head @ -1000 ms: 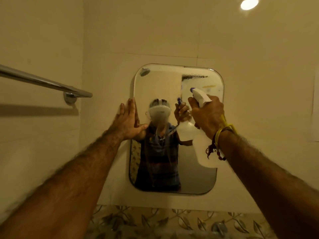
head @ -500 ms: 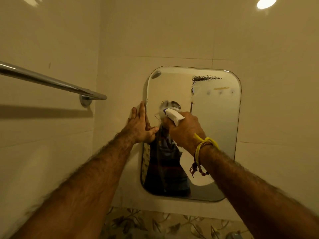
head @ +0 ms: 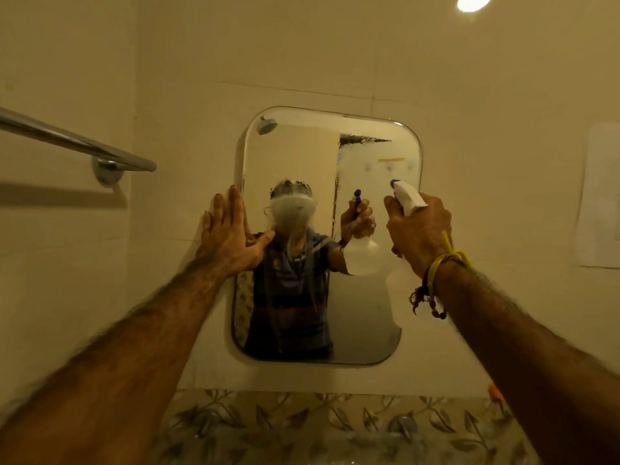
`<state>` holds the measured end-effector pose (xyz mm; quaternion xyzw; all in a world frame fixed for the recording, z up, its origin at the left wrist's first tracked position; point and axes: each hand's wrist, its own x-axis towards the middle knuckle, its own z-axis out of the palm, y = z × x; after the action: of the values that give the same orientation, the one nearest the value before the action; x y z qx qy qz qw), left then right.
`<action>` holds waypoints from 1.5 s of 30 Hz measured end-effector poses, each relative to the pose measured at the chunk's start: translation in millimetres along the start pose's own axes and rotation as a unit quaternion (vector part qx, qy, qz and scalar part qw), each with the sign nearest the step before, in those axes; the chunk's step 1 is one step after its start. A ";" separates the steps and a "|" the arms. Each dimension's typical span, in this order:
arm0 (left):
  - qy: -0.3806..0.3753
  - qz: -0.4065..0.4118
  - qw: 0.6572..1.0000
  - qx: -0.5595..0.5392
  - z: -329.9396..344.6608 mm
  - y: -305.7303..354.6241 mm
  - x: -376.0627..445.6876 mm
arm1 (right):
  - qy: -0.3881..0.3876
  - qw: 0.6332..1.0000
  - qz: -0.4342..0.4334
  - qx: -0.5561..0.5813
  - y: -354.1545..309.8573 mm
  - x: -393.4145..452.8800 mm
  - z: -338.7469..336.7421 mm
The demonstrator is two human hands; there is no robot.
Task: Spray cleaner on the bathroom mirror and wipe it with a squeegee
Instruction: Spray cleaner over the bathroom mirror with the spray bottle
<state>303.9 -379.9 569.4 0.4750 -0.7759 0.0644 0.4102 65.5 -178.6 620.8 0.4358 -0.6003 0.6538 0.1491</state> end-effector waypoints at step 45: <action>-0.070 -0.015 0.996 -0.055 32.7 -23.0 -84.4 | -0.298 0.934 -0.122 -0.155 38.2 -154.5 89.4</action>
<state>321.2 -350.6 482.4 0.4669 -0.7976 -0.0175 0.3815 162.0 -218.6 471.1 0.6517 -0.6536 0.3695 0.1077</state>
